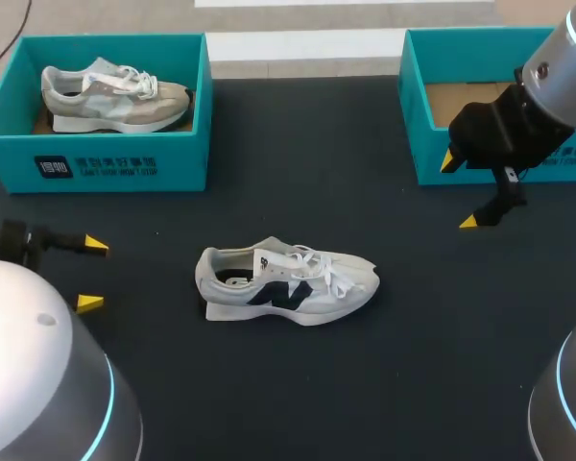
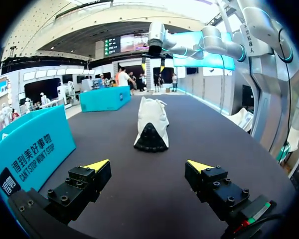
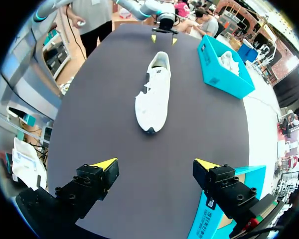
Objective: Take the shoe out of the shoebox, open the shoe tongue, remove and reinsert the insole, then place the shoe into the shoebox
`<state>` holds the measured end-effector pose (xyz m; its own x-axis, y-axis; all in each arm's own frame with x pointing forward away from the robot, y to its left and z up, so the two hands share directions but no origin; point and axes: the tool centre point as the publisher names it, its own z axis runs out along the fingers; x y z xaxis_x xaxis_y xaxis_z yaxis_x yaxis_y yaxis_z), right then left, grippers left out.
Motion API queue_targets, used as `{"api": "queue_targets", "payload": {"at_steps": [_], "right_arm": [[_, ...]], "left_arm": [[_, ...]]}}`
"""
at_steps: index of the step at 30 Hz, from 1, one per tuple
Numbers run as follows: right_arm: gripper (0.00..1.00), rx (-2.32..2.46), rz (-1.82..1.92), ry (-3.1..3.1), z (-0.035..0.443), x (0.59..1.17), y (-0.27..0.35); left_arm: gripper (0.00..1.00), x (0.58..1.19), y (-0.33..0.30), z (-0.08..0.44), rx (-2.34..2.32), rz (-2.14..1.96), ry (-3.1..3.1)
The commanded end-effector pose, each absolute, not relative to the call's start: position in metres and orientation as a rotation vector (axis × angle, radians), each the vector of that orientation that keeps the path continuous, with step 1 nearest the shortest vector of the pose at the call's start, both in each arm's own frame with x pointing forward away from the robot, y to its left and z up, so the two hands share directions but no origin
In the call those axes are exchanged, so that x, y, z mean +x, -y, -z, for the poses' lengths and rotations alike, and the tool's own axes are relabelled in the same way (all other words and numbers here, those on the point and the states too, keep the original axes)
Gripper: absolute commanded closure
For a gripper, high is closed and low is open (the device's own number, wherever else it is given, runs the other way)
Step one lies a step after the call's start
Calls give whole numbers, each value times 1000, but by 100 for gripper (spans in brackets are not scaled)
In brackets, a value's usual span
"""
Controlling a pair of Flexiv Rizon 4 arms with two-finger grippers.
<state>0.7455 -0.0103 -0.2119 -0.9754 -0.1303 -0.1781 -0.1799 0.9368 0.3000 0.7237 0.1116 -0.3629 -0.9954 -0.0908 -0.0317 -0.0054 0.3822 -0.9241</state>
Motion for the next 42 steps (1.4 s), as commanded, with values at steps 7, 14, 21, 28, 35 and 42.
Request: {"api": "queue_targets", "payload": {"at_steps": [7,14,21,28,35,42], "right_arm": [[0,-237,-473,-2939,213,746,9],[0,-237,-473,-2939,213,746,9],[0,-237,-473,-2939,213,746,9],[0,-237,-473,-2939,213,746,9],[0,-237,-473,-2939,213,746,9],[0,-237,-473,-2939,213,746,9]], "left_arm": [[0,722,-111,363,-91,1700,-2544],[0,722,-111,363,-91,1700,-2544],[0,722,-111,363,-91,1700,-2544],[0,722,-90,370,-164,1731,-2506],[0,720,-56,376,-145,1736,-2517],[0,717,-27,372,-154,1741,-2510]]}}
